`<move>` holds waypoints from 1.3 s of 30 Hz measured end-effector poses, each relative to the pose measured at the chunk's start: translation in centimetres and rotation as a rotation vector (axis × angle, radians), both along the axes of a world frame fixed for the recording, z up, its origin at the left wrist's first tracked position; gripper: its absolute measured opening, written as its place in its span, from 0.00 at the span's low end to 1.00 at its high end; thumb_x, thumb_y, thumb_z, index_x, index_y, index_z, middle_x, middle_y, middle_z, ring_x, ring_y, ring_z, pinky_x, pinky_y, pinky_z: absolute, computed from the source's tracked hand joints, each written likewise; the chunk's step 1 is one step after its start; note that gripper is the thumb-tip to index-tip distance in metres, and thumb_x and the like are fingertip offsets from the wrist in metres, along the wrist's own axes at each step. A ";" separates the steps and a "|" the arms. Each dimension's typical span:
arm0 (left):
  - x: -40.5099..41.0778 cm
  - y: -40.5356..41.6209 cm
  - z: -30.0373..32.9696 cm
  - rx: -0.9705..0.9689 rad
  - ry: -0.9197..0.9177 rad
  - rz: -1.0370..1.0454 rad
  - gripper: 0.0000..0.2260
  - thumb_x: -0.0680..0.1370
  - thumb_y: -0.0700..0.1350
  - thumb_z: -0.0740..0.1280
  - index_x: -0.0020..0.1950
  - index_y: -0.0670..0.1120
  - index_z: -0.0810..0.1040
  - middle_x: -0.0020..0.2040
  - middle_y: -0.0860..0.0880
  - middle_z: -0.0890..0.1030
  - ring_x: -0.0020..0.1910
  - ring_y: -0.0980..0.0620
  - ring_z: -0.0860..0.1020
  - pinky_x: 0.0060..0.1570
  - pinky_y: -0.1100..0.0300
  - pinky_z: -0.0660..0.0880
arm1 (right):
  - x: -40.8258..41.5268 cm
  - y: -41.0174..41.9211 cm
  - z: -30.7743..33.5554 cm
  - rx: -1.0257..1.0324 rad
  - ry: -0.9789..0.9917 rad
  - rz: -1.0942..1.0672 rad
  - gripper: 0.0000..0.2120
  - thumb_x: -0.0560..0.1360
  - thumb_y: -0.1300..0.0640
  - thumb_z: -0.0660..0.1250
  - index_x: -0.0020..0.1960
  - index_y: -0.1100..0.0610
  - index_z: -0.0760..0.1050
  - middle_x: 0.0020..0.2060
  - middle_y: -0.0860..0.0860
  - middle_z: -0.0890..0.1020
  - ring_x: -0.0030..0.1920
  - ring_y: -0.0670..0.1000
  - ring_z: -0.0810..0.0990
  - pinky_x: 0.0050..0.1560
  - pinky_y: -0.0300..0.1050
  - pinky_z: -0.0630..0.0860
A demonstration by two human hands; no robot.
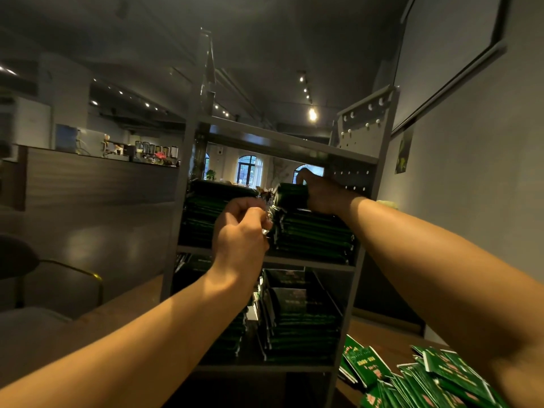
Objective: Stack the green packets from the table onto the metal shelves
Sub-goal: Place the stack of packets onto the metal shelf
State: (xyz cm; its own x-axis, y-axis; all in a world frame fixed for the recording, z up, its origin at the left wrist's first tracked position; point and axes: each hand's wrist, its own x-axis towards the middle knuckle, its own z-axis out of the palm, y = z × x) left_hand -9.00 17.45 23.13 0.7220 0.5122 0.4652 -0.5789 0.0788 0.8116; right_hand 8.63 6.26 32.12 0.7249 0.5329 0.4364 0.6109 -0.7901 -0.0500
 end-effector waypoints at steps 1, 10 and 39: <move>-0.1 0.1 -0.1 0.003 -0.003 -0.001 0.06 0.78 0.38 0.60 0.43 0.46 0.73 0.33 0.51 0.73 0.28 0.57 0.70 0.28 0.63 0.68 | 0.1 0.1 0.1 -0.038 0.027 -0.018 0.12 0.78 0.60 0.64 0.57 0.51 0.63 0.41 0.49 0.74 0.41 0.52 0.74 0.36 0.45 0.66; 1.0 0.3 -0.1 0.015 -0.018 0.057 0.10 0.77 0.37 0.60 0.37 0.47 0.72 0.32 0.50 0.72 0.32 0.52 0.69 0.33 0.59 0.66 | -1.4 0.8 0.9 -0.104 0.025 -0.099 0.13 0.81 0.60 0.55 0.58 0.62 0.76 0.58 0.58 0.78 0.52 0.55 0.77 0.52 0.43 0.70; 4.5 -20.0 -12.5 0.386 -0.067 -0.239 0.09 0.78 0.35 0.61 0.45 0.49 0.73 0.37 0.49 0.74 0.34 0.56 0.73 0.35 0.60 0.70 | -13.2 -24.9 -20.9 0.561 0.135 -0.098 0.11 0.78 0.60 0.59 0.46 0.48 0.77 0.36 0.41 0.77 0.35 0.40 0.74 0.35 0.37 0.68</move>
State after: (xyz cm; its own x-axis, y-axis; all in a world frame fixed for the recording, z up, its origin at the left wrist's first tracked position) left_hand -4.53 -2.55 10.60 0.7604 0.1144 0.6393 -0.6338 -0.0842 0.7689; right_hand -4.59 -18.64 11.21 0.8279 0.1747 0.5330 0.4954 -0.6732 -0.5489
